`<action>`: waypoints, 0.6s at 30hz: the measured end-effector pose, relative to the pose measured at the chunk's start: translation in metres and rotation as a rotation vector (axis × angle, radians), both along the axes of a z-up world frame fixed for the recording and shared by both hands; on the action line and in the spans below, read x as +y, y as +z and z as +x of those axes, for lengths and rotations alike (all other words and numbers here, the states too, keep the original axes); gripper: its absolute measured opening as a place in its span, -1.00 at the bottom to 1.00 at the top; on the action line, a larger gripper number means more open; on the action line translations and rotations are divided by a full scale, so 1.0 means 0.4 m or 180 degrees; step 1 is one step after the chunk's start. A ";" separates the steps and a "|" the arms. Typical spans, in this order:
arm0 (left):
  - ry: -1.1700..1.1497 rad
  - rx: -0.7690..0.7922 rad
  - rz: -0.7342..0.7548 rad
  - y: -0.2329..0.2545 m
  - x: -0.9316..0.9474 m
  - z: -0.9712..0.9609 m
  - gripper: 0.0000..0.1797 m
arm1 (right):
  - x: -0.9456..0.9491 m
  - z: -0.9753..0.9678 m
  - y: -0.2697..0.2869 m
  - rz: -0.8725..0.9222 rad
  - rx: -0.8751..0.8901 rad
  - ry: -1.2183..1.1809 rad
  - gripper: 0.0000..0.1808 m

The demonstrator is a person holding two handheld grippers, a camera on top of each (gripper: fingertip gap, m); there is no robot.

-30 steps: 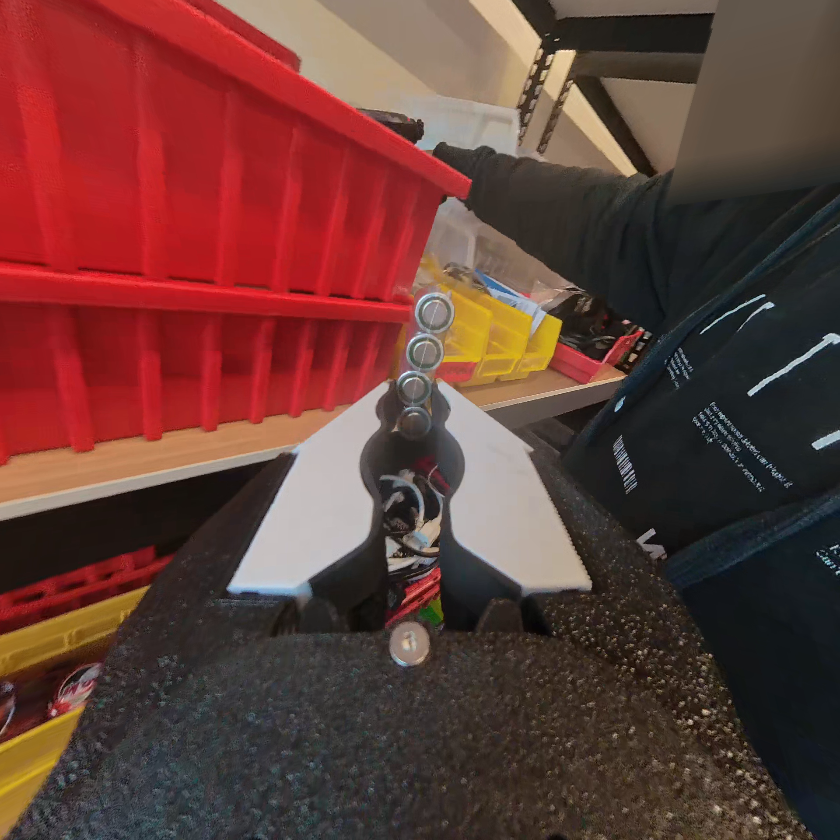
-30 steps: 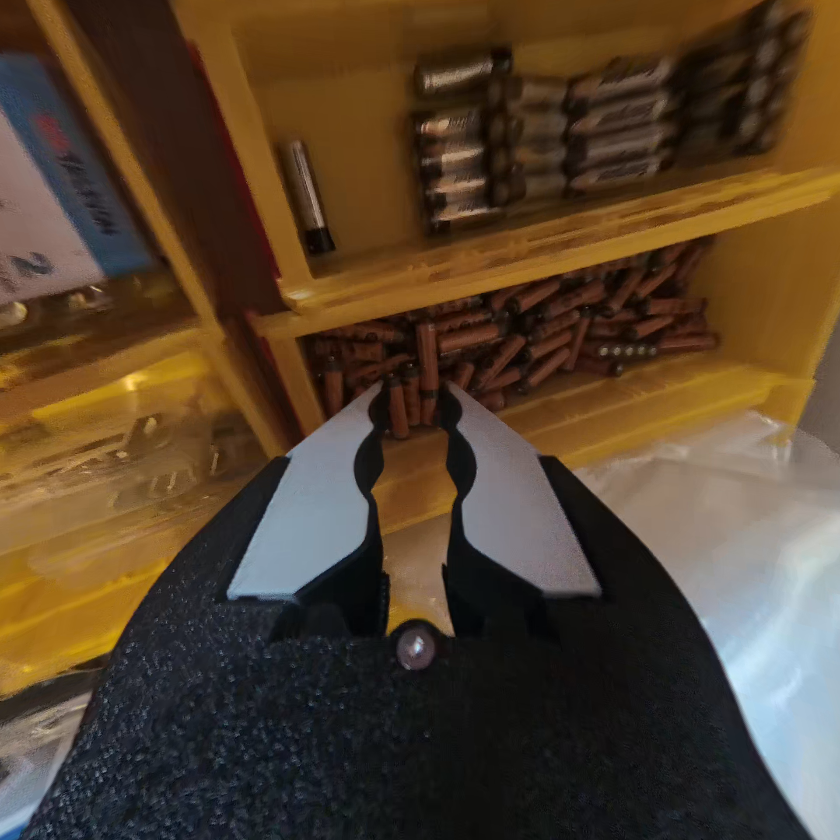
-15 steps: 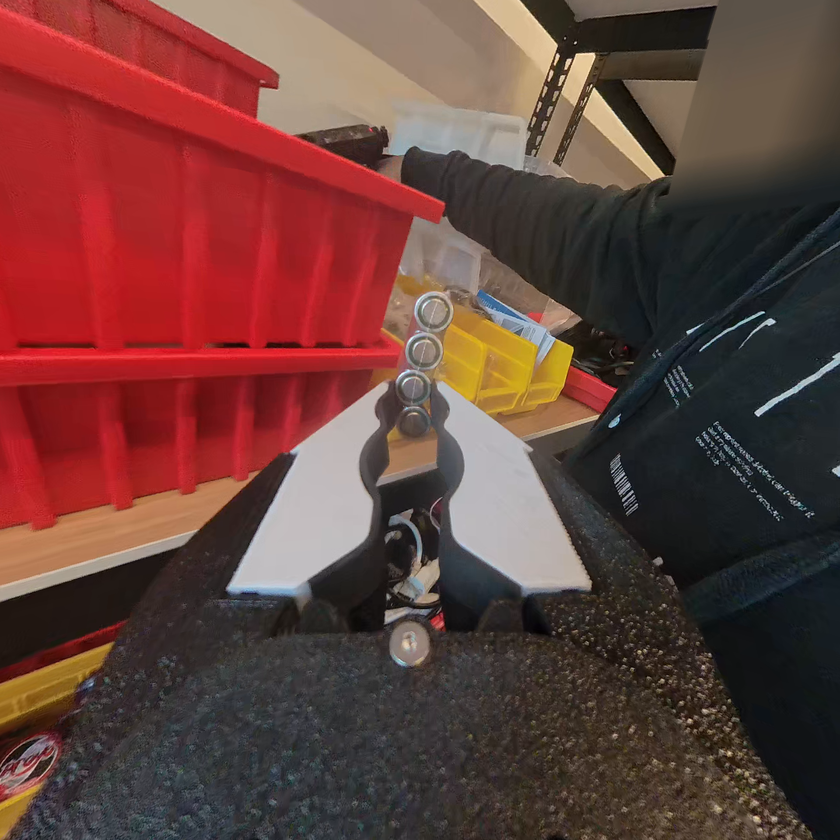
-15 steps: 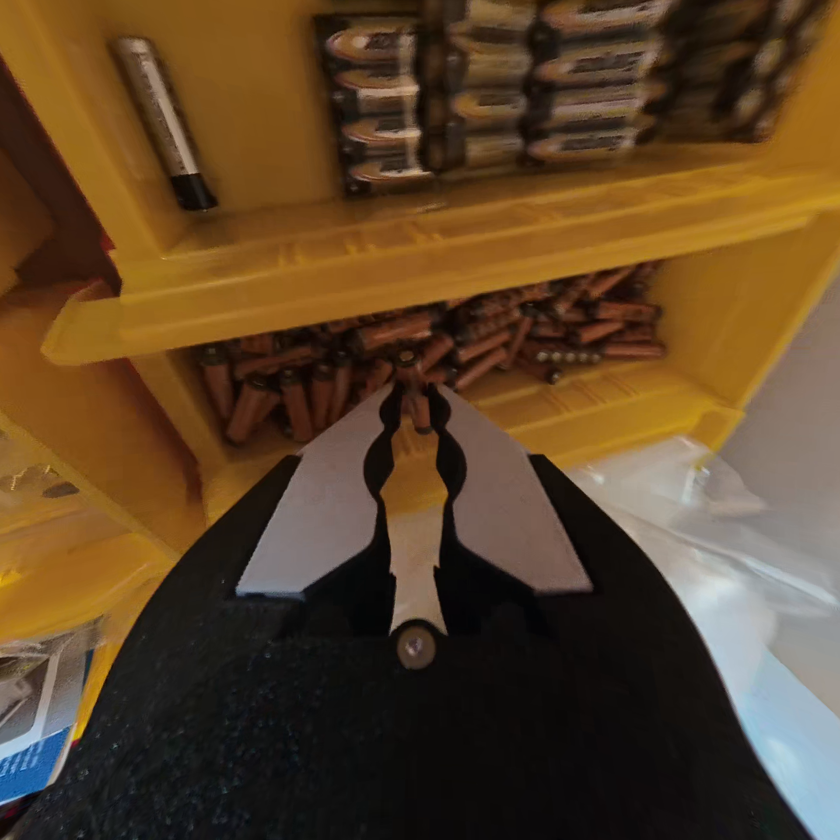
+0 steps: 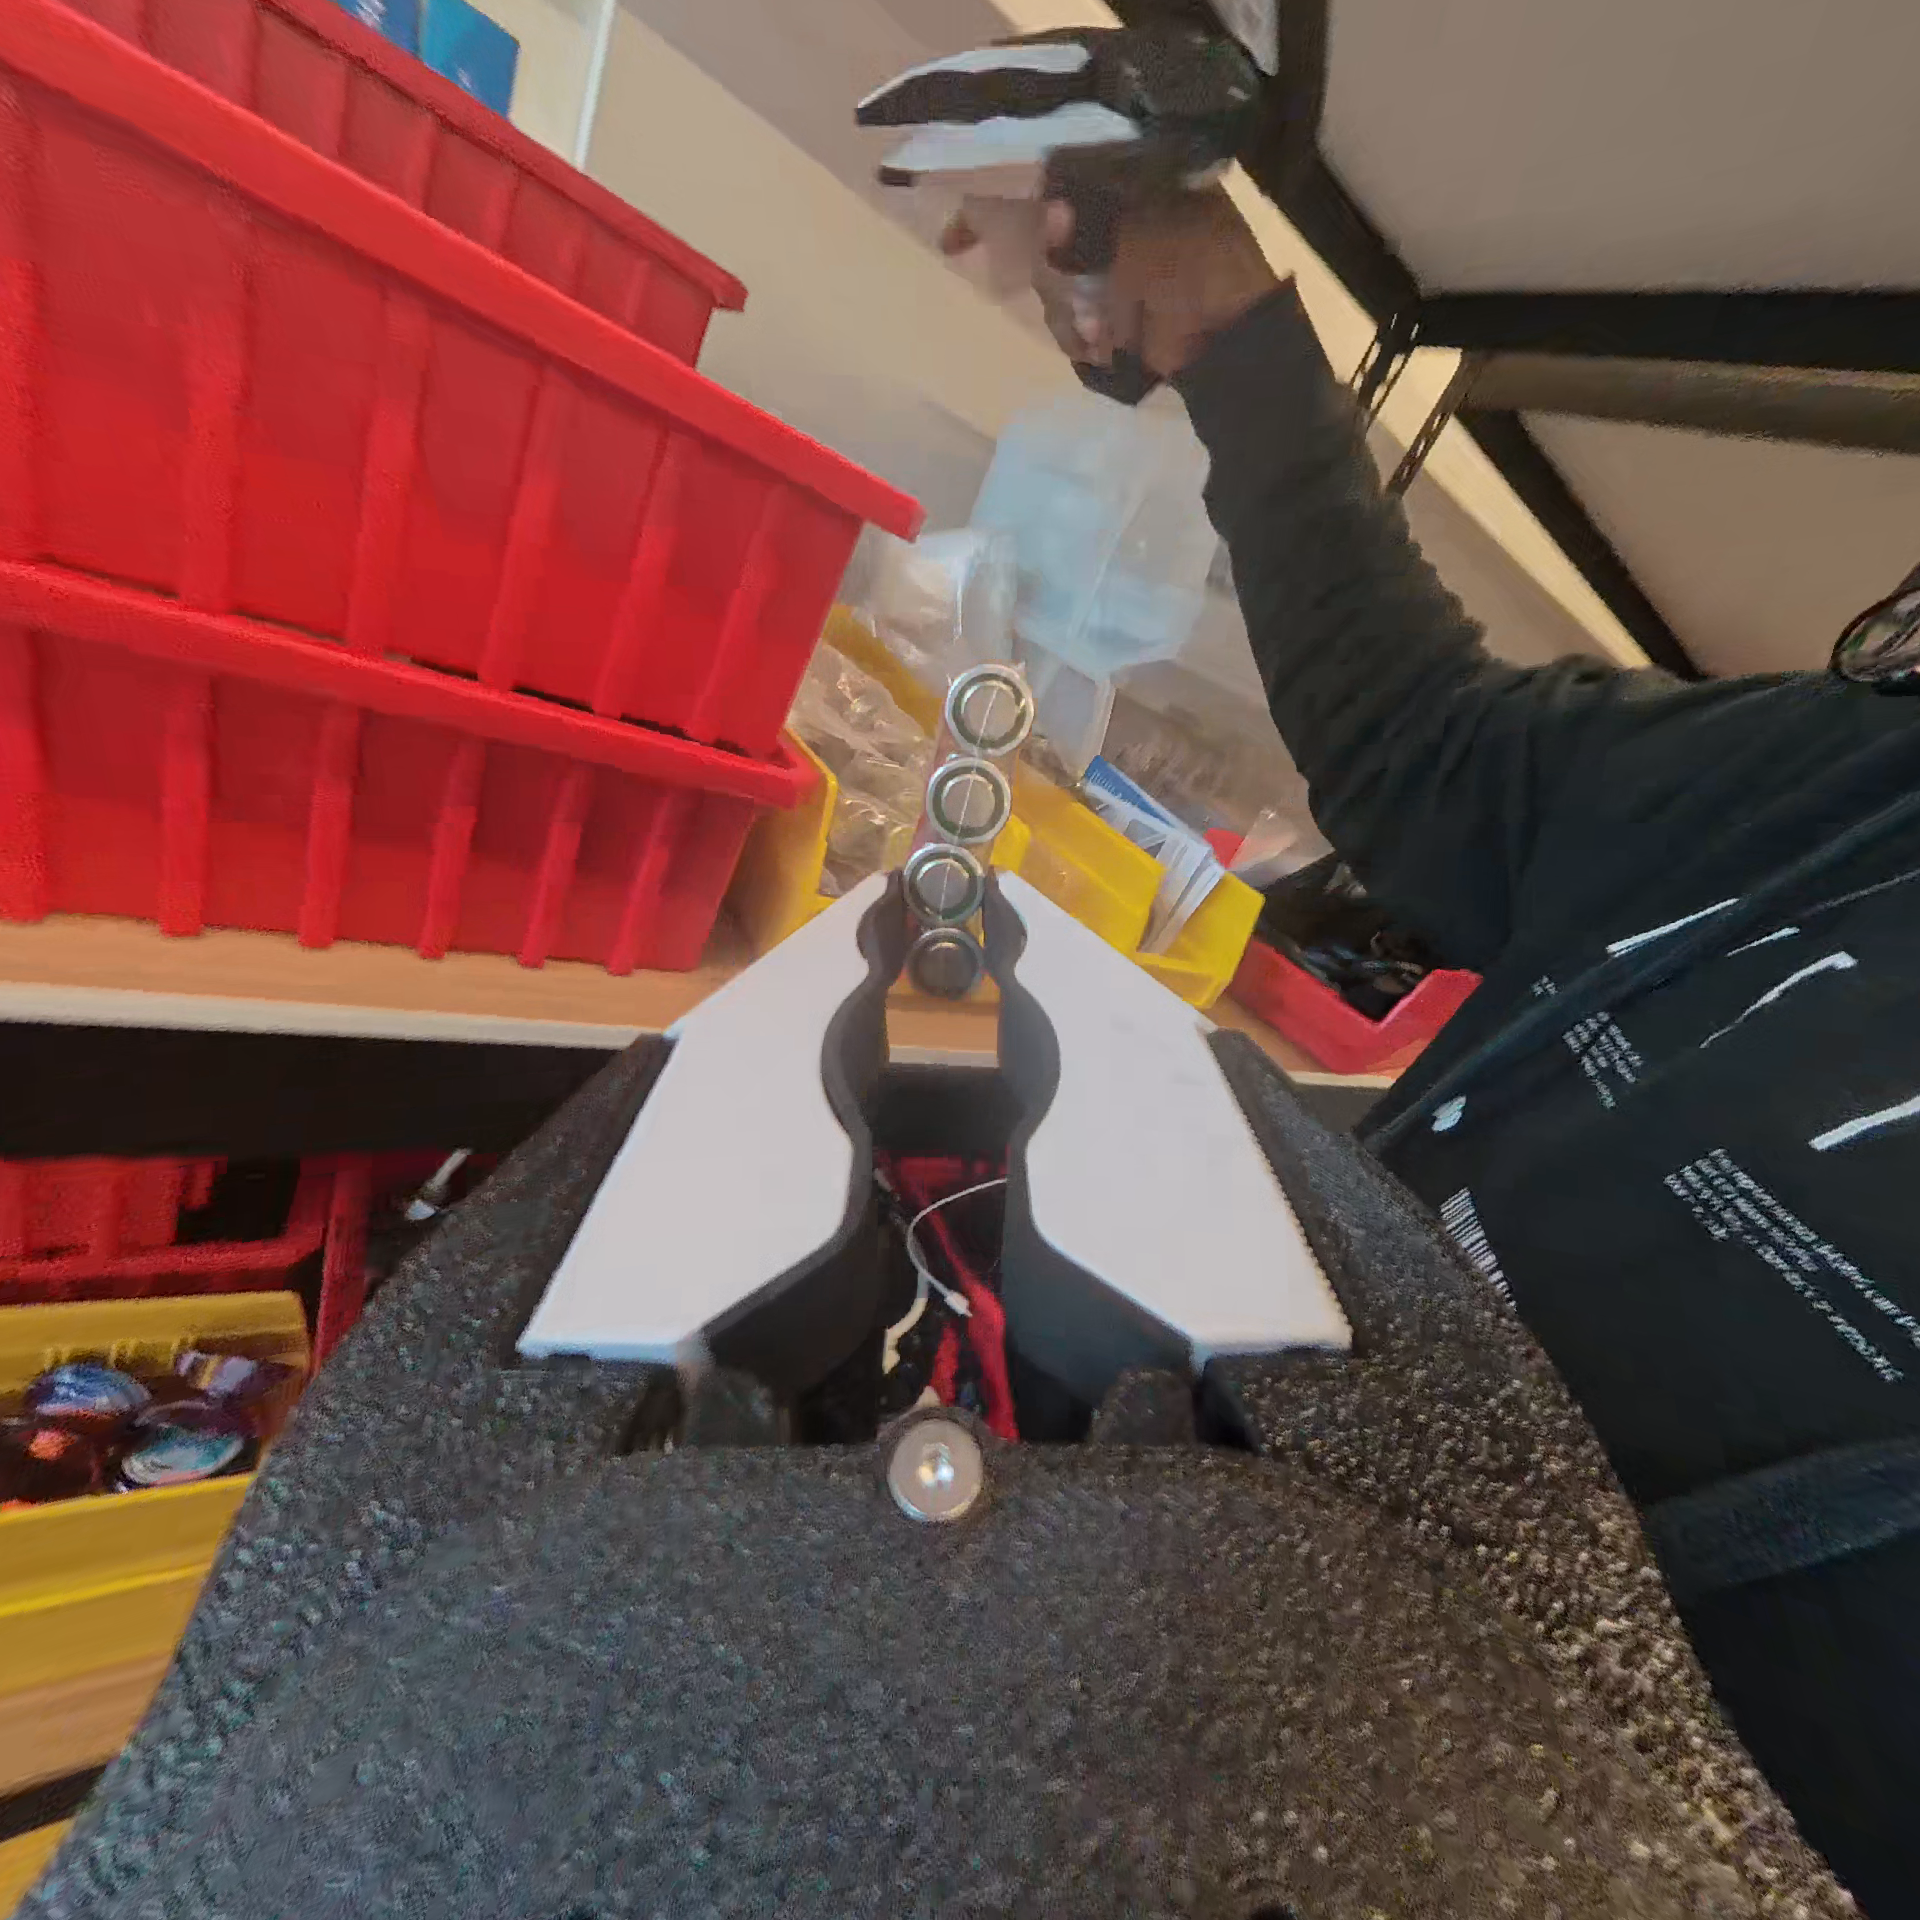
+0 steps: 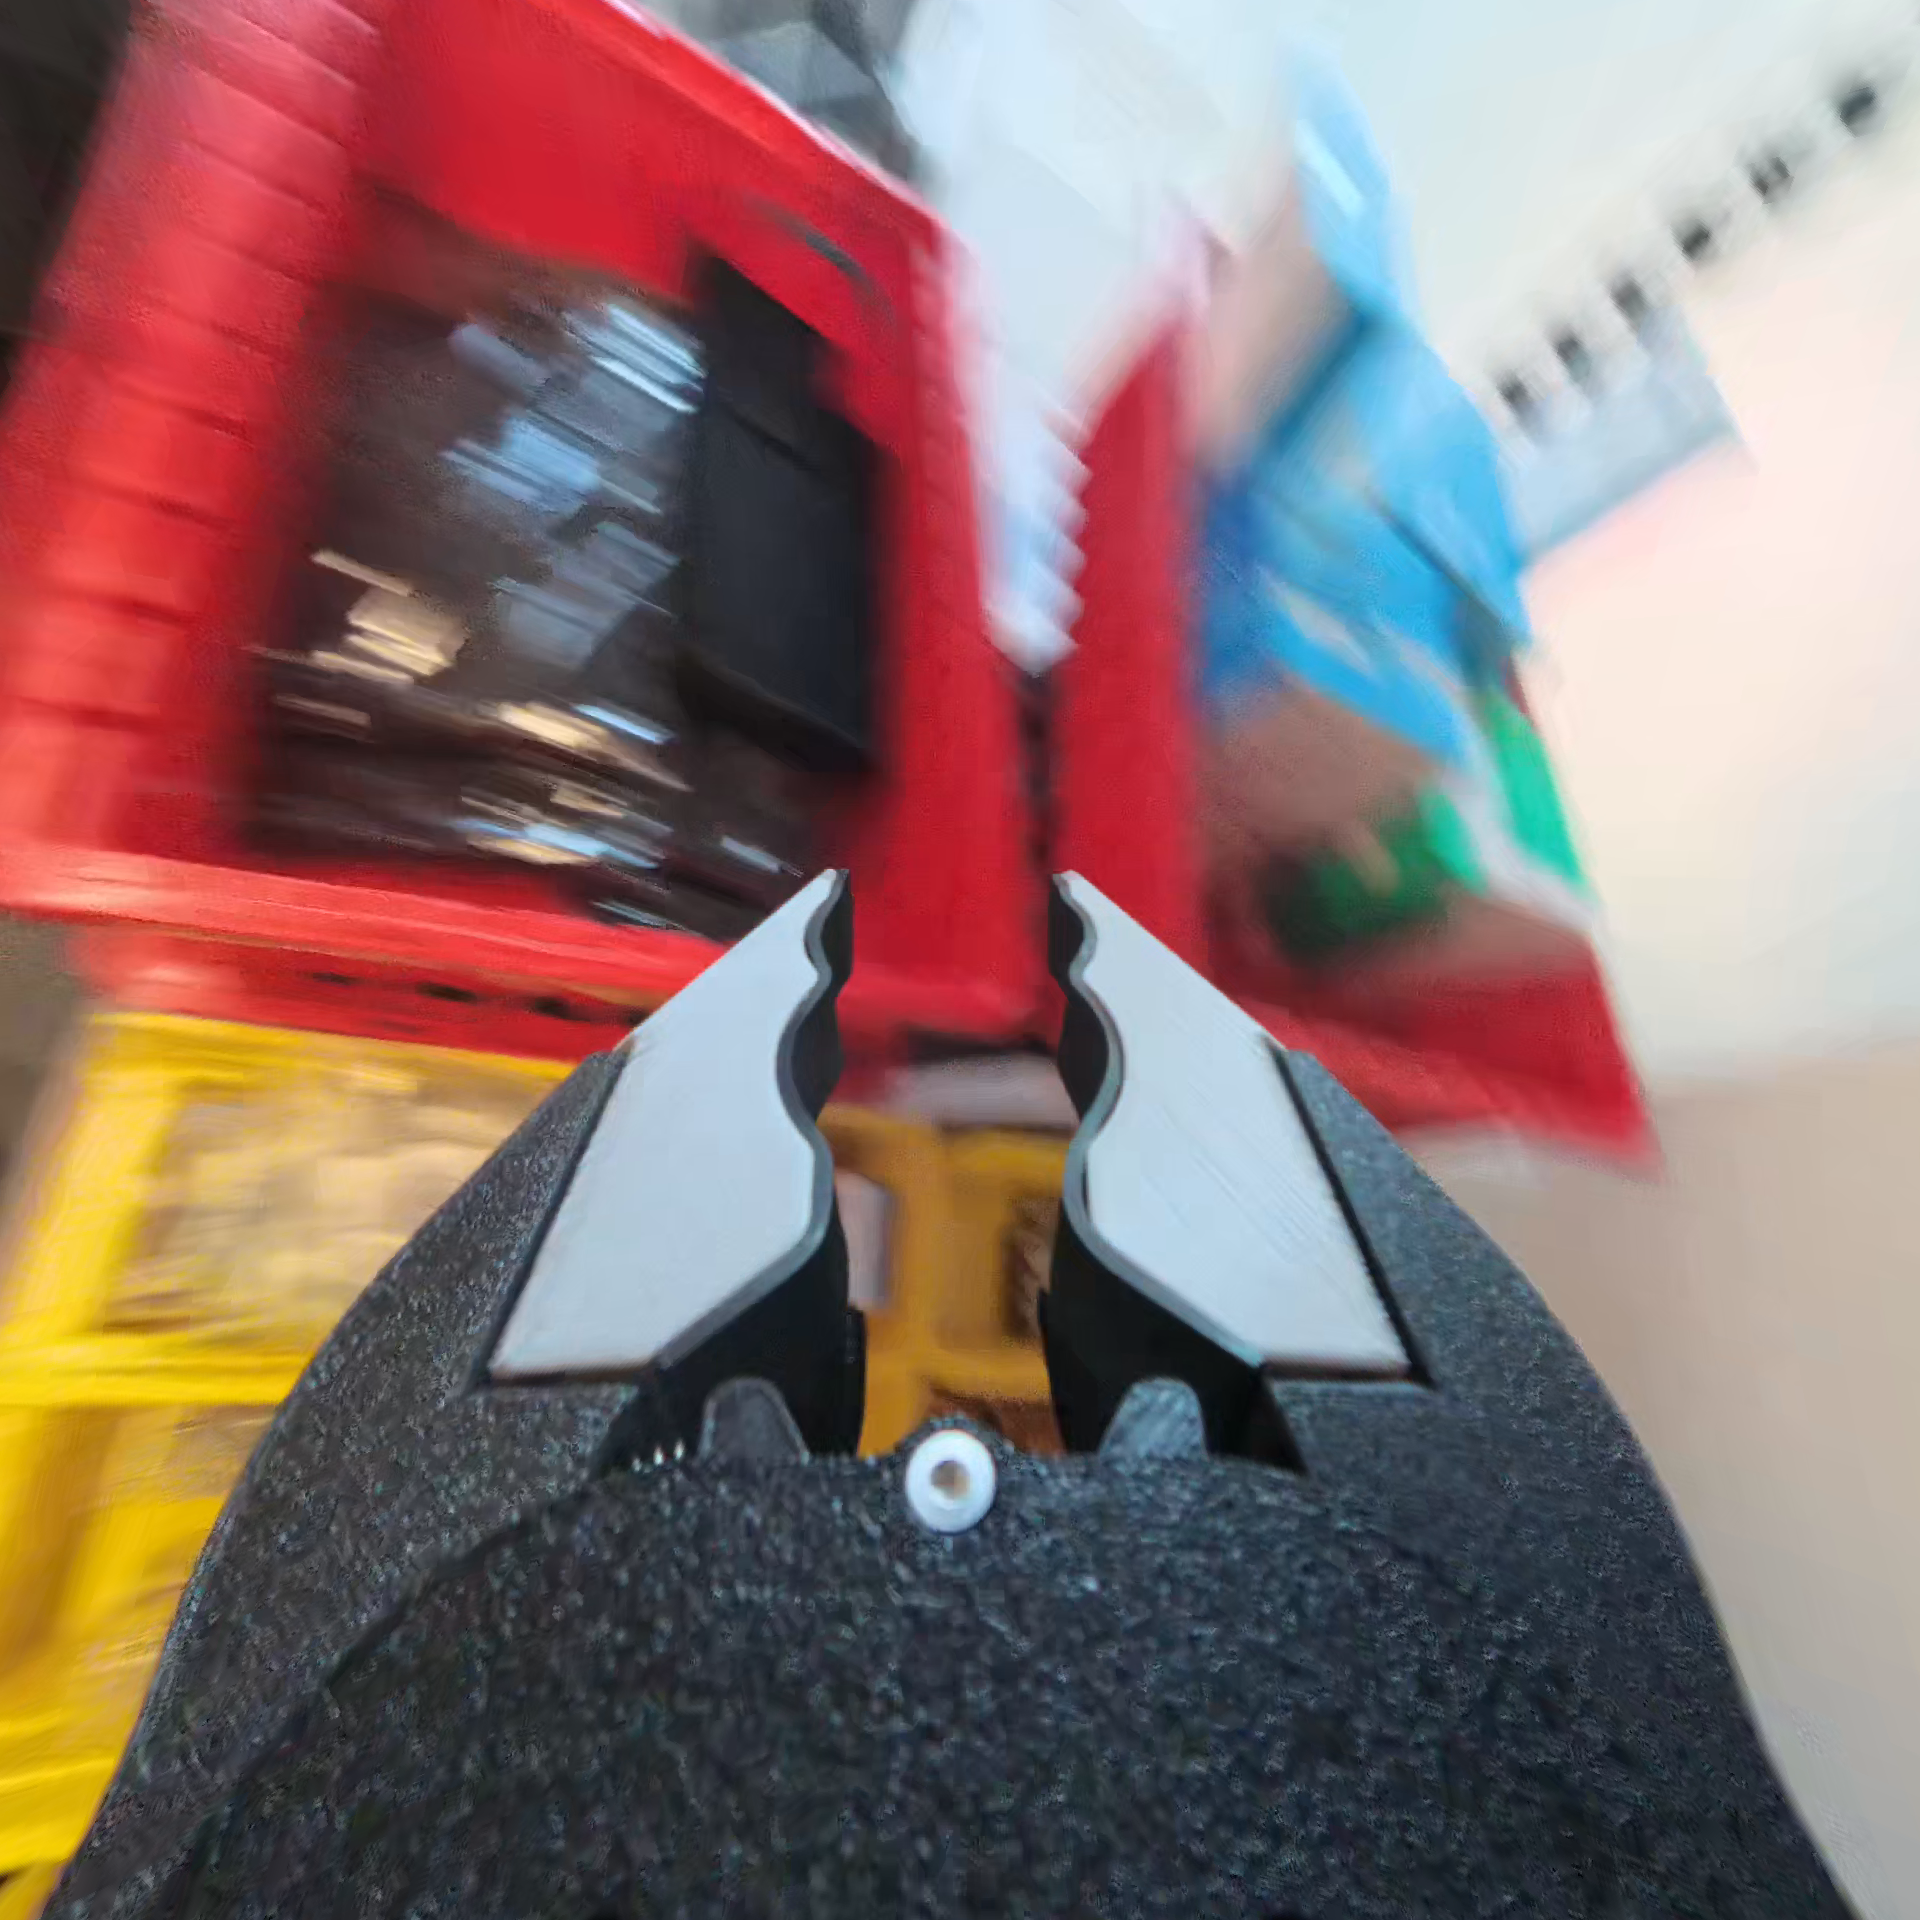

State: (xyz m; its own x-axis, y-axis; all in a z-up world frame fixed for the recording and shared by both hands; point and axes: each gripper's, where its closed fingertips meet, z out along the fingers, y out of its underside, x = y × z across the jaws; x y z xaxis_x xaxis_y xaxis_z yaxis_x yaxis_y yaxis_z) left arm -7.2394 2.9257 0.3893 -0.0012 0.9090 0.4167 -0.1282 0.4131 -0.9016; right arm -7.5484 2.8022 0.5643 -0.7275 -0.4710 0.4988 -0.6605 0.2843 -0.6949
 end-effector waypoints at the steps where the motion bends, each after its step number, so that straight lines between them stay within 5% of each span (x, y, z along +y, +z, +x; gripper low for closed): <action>1: 0.0069 0.0088 0.0041 0.001 0.017 0.042 -0.87 | 0.050 0.149 -0.003 0.0027 -0.0050 0.0526 -0.59; 6: 0.0540 0.0443 0.0328 -0.017 0.143 0.332 -0.87 | 0.371 0.832 -0.199 0.0703 -0.0501 0.2660 -0.58; 12: 0.1178 0.0584 0.0750 -0.085 0.413 0.810 -0.87 | 0.662 1.535 -0.476 0.1700 -0.1264 0.3981 -0.53; 15: 0.1642 0.0387 0.0825 -0.124 0.558 1.064 -0.86 | 0.837 1.828 -0.526 0.2235 -0.1402 0.4660 -0.80; 18: 0.2110 0.0364 0.0804 -0.121 0.684 1.295 -0.86 | 0.970 2.066 -0.527 0.2687 -0.1600 0.5091 -0.84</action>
